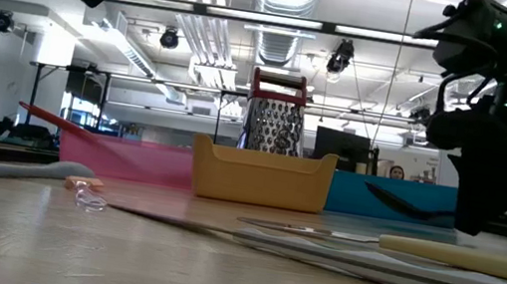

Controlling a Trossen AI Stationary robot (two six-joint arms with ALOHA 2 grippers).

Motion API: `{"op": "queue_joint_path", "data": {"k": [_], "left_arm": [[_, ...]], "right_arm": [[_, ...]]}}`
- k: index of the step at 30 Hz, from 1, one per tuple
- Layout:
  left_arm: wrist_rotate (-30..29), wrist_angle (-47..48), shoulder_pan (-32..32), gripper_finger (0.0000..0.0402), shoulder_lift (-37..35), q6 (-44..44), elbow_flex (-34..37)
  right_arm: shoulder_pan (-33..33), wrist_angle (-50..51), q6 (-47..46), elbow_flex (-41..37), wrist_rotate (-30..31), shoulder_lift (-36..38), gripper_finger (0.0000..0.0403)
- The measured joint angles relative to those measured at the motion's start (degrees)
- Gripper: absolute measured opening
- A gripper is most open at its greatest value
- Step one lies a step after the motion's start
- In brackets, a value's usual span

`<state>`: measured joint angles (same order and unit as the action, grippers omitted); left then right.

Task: Pick & Place Kitchen Items
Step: Put the left black serving spoon into the red bin

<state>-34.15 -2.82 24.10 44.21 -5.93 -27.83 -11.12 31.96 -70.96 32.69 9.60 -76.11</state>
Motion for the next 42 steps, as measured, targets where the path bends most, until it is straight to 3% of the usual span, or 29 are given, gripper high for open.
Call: {"op": "queue_joint_path", "data": {"k": [10,16,28,42], "left_arm": [[0.0,0.0,0.0,0.0090,0.1,-0.1,0.0],[0.0,0.1,0.0,0.0090,0.1,-0.1,0.0],[0.0,-0.1,0.0,0.0090,0.2,-0.1,0.0],[0.0,-0.2,0.0,0.0090,0.2,-0.2,0.0]], "right_arm": [[-0.1,0.0,-0.4,0.0,0.9,3.1,0.0058],[-0.3,-0.1,-0.2,0.1,1.8,8.6,0.0058],[-4.1,0.7,2.4,0.2,13.4,22.7,0.0058],[-11.3,-0.8,10.1,0.2,29.8,29.0,0.0058]]}}
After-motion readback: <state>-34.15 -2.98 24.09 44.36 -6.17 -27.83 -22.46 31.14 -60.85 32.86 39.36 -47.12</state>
